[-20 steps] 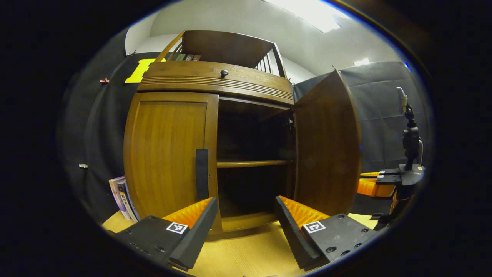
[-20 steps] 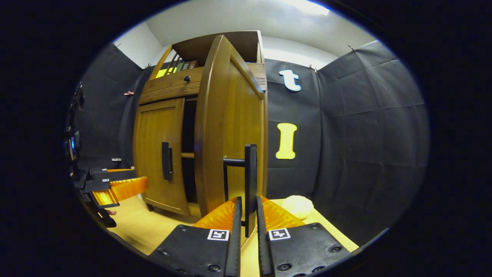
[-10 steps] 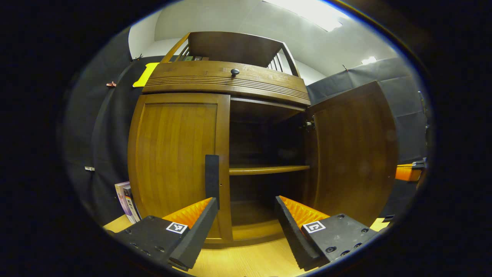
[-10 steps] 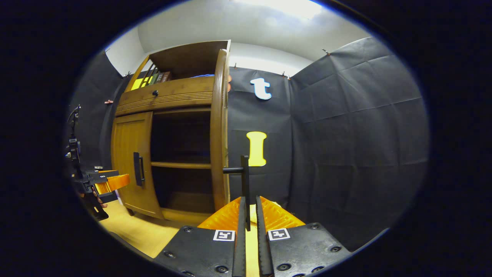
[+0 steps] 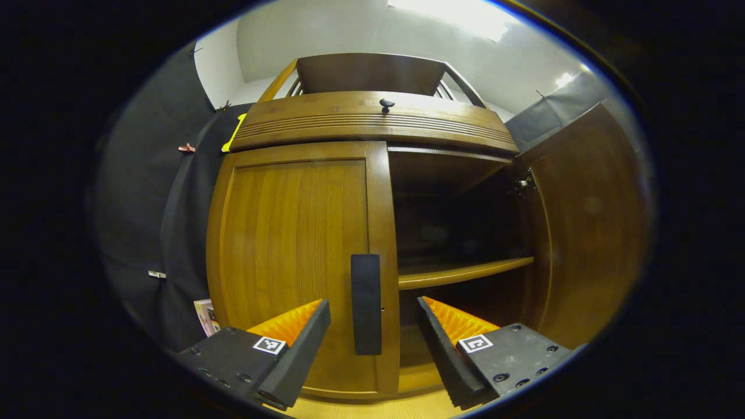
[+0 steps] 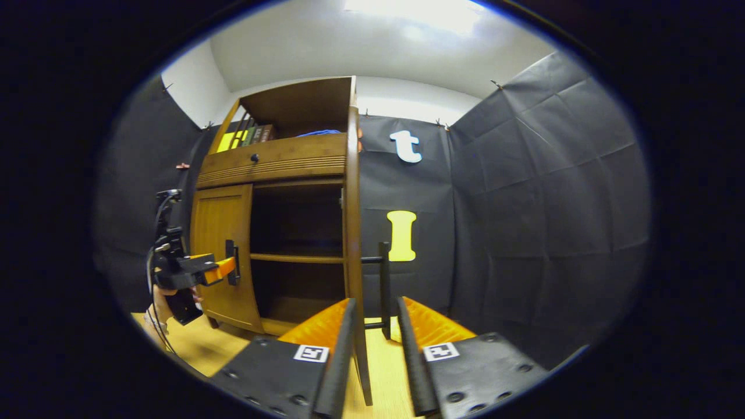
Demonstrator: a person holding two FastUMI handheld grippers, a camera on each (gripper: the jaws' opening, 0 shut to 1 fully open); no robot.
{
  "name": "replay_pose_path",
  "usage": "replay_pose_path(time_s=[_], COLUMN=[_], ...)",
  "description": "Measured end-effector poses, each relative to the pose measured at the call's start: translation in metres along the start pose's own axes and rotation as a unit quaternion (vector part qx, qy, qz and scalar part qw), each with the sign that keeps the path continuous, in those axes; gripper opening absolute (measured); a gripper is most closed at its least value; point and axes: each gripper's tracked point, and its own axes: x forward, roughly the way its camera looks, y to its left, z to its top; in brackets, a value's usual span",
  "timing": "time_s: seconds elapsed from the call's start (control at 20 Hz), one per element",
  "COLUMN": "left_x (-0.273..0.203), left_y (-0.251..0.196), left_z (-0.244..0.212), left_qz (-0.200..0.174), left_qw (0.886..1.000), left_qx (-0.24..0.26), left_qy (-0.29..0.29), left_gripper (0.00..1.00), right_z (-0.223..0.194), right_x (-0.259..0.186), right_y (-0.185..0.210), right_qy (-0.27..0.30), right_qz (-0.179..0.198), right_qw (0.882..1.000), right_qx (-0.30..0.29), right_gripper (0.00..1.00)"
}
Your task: Open the right door of the double-door shoe cabinet with the right hand, and open the left door with the left hand.
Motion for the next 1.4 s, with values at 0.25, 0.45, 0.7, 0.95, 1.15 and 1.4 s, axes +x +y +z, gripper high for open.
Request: replay_pose_path(time_s=[0.25, 0.45, 0.7, 0.95, 1.15, 1.4], left_x=[0.029, 0.039, 0.048, 0.048, 0.034, -0.001], left_y=[0.003, 0.003, 0.004, 0.004, 0.003, 0.009], left_z=[-0.01, -0.015, -0.02, -0.021, -0.019, -0.009], left_qz=[0.005, -0.002, -0.01, -0.02, -0.045, -0.073], left_qw=[1.0, 1.0, 1.0, 0.999, 0.997, 0.994], left_qx=[-0.007, -0.023, -0.023, -0.032, -0.053, -0.067], left_qy=[-0.002, -0.012, -0.005, 0.005, 0.025, 0.043], left_gripper=[0.87, 0.72, 0.4, 0.34, 0.32, 0.32], right_z=[0.008, 0.013, 0.022, 0.003, -0.006, 0.006], right_x=[-0.009, -0.011, -0.01, -0.013, -0.017, -0.032], right_y=[0.01, -0.002, -0.017, 0.012, 0.026, 0.051], right_qy=[-0.025, -0.039, -0.062, -0.022, -0.002, -0.013], right_qz=[-0.01, -0.035, -0.072, -0.027, -0.009, 0.017], right_qw=[0.999, 0.998, 0.995, 0.996, 0.993, 0.996], right_qx=[-0.03, -0.028, -0.042, -0.084, -0.116, -0.085], right_gripper=[0.94, 0.96, 0.97, 0.97, 0.97, 0.96])
